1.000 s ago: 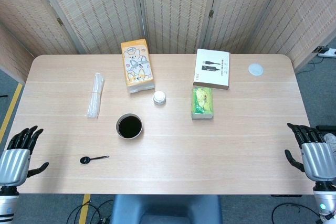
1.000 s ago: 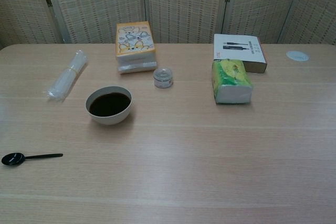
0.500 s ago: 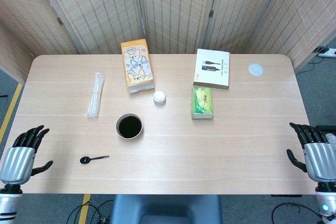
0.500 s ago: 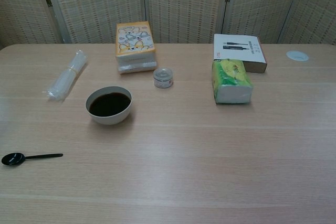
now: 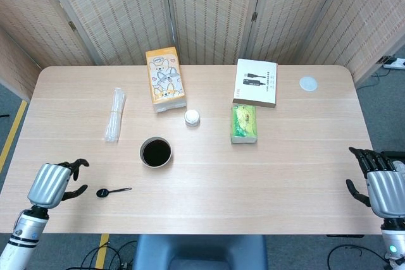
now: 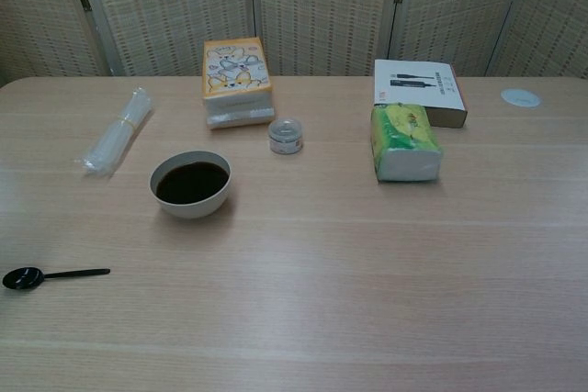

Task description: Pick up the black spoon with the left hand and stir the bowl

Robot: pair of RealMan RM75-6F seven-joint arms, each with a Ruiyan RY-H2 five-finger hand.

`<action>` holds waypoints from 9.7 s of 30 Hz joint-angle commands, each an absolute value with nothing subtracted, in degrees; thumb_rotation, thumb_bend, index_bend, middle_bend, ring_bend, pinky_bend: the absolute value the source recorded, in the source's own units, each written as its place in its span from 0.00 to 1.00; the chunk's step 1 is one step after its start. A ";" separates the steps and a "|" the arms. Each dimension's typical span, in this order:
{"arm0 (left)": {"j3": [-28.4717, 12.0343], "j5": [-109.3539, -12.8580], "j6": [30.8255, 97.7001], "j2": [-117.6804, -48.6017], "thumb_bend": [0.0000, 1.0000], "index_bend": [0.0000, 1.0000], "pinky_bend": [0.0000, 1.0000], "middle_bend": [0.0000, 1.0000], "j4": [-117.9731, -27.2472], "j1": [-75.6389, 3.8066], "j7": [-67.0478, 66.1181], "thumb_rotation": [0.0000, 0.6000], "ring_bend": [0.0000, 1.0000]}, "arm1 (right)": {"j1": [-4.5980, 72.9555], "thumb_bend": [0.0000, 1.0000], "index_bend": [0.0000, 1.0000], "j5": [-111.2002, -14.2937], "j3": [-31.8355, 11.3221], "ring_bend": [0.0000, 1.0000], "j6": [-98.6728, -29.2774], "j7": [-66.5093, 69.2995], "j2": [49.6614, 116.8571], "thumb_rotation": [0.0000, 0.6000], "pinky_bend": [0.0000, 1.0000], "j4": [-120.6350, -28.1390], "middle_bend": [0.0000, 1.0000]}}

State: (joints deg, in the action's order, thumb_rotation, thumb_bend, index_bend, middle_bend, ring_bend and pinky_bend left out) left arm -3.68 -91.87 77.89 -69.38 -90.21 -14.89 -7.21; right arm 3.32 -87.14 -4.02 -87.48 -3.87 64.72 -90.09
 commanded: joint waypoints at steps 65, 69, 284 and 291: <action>-3.01 -63.18 58.14 -90.78 0.39 0.50 1.00 0.95 -82.08 -24.46 -23.34 1.00 0.92 | 5.18 0.26 0.17 -85.64 -4.03 0.25 -83.68 -2.07 65.19 1.00 0.24 -87.72 0.23; -3.10 -62.46 58.11 -91.22 0.39 0.50 1.00 0.95 -81.20 -24.47 -23.13 1.00 0.92 | 5.23 0.26 0.17 -85.61 -4.05 0.25 -83.67 -2.15 65.10 1.00 0.24 -87.79 0.23; -19.84 -50.13 50.53 -107.96 0.47 0.66 1.00 0.95 -61.23 -47.05 -12.69 1.00 0.93 | 2.70 0.26 0.17 -86.94 -4.84 0.27 -89.41 -0.15 61.67 1.00 0.24 -89.79 0.23; -18.76 -52.02 52.04 -104.66 0.47 0.66 1.00 0.95 -64.49 -44.49 -10.75 1.00 0.93 | 2.66 0.26 0.17 -86.97 -4.80 0.28 -89.33 0.01 61.87 1.00 0.24 -89.48 0.23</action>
